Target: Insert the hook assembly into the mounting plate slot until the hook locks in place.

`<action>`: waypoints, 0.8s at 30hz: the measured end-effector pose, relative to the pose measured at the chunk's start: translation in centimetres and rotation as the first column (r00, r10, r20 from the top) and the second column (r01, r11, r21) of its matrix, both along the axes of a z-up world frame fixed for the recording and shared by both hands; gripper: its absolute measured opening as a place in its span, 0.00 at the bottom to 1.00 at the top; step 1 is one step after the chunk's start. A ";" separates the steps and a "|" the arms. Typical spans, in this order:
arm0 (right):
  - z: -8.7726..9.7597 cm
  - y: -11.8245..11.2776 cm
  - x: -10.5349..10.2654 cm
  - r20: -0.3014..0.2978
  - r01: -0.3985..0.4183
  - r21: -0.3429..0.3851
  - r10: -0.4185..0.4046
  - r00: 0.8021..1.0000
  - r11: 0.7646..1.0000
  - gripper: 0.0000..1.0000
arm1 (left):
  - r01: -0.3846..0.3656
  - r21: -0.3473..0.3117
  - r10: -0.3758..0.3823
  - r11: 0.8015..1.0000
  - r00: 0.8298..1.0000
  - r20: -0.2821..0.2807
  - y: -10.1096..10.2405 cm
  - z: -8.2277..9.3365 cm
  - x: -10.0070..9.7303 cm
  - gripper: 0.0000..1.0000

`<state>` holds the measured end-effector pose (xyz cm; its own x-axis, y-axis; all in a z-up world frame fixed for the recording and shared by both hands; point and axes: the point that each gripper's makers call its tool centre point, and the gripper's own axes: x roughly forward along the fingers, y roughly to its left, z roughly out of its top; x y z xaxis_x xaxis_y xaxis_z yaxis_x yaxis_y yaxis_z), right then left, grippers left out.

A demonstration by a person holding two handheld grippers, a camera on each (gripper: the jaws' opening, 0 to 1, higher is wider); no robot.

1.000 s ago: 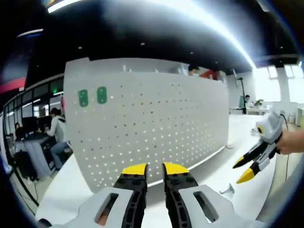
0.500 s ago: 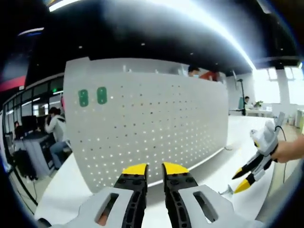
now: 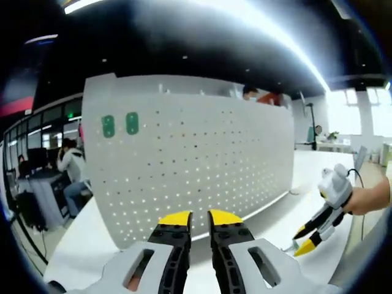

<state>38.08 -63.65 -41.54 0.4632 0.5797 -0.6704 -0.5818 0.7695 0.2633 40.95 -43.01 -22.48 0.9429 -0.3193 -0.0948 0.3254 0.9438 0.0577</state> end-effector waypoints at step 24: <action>0.2 1.5 -0.1 0.035 -0.115 -0.074 0.118 0.992 0.991 0.19 | 0.002 0.002 -0.002 1.000 1.000 -0.008 0.0 -0.2 0.1 0.11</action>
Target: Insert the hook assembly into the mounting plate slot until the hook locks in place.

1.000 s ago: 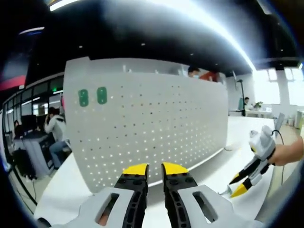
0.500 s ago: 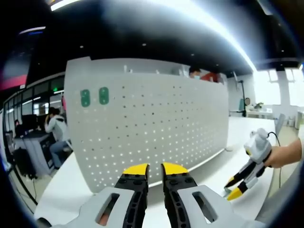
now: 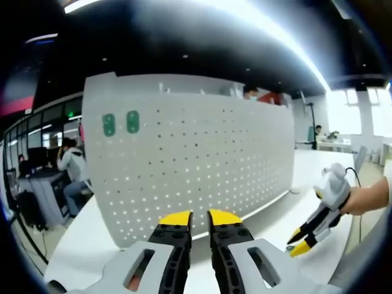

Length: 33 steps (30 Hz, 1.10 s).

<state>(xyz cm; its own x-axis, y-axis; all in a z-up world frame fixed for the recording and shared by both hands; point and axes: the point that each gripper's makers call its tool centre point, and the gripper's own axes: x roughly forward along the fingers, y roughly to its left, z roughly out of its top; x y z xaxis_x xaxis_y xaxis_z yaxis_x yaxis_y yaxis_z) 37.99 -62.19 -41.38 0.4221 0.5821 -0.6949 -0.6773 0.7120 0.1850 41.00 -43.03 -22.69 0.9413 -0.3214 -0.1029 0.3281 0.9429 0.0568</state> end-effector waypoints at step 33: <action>-0.6 -0.5 0.8 0.080 -0.101 -0.237 0.123 0.989 0.966 0.00 | -0.001 -0.004 0.001 1.000 1.000 0.008 0.2 0.3 -0.1 0.10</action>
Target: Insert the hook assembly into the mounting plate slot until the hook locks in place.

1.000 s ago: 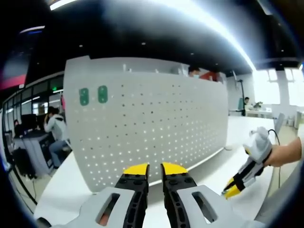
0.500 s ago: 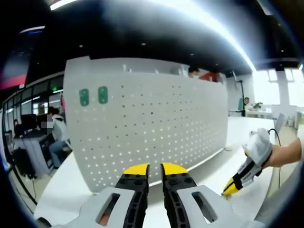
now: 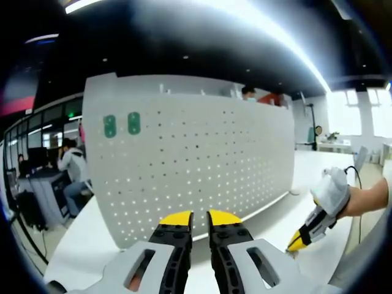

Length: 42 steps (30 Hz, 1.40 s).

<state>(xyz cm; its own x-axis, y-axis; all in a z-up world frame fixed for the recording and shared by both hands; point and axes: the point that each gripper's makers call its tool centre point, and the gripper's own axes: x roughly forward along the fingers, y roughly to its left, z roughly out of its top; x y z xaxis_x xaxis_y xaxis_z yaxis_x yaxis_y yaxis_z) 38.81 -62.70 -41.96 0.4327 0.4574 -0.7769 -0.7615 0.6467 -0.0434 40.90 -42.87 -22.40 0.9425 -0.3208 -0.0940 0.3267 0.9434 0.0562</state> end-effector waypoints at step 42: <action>12.7 5.3 3.3 0.157 -0.009 0.350 -0.049 0.986 0.937 0.00 | 0.099 0.019 -0.099 0.995 0.995 0.012 -2.7 0.0 -0.7 0.08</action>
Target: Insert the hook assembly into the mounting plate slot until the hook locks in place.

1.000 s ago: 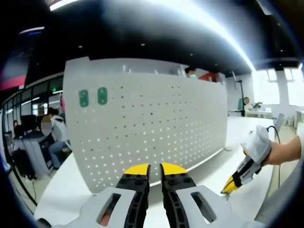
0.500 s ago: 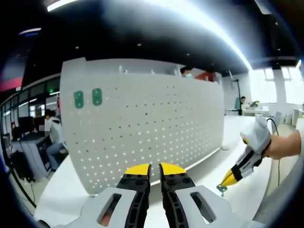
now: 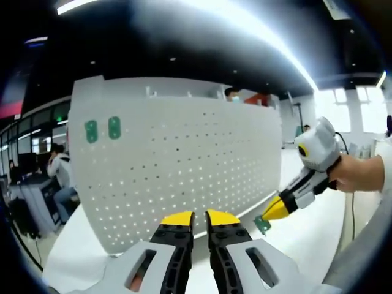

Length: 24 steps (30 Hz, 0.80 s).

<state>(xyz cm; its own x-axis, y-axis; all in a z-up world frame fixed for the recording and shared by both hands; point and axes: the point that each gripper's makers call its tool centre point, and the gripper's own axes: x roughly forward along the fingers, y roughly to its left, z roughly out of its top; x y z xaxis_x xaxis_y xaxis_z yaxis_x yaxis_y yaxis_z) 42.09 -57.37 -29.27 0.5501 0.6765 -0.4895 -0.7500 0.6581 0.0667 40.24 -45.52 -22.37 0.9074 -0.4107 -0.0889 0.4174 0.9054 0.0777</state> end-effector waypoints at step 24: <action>7.1 5.7 0.1 0.106 -0.106 0.154 0.091 0.990 0.982 0.00 | 0.124 -0.024 -0.124 0.992 0.992 -0.011 -2.8 -0.1 -0.9 0.12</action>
